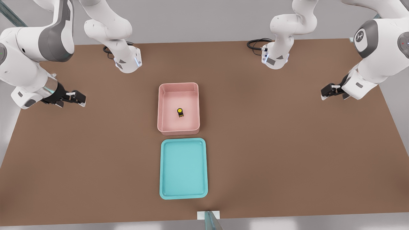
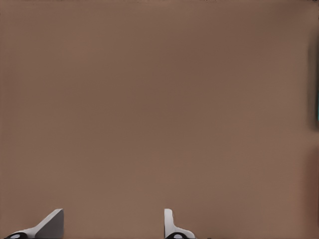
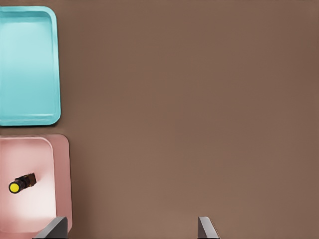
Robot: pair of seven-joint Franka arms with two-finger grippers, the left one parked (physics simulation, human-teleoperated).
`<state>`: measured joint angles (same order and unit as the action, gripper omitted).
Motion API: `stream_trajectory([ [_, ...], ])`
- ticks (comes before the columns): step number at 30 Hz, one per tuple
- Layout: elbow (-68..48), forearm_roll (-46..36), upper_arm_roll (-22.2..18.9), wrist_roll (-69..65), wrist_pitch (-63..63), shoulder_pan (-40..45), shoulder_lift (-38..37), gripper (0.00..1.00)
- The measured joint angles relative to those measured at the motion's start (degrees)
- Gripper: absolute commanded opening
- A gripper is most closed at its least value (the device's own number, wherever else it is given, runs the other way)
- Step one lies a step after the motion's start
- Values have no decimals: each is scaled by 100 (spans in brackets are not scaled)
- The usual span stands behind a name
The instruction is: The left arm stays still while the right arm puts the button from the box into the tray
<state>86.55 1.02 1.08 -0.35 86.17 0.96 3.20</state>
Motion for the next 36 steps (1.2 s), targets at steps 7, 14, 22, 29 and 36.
stream_trajectory([
  [7,-618,121,586,72,153,-3100,2056,100],
  [14,2206,25,918,761,2522,-3141,1729,100],
  [22,3421,24,902,1952,4762,-3591,2028,100],
  [29,3912,37,758,2804,5736,-3540,2181,100],
  [36,3911,95,754,3374,6202,-3581,2324,100],
])
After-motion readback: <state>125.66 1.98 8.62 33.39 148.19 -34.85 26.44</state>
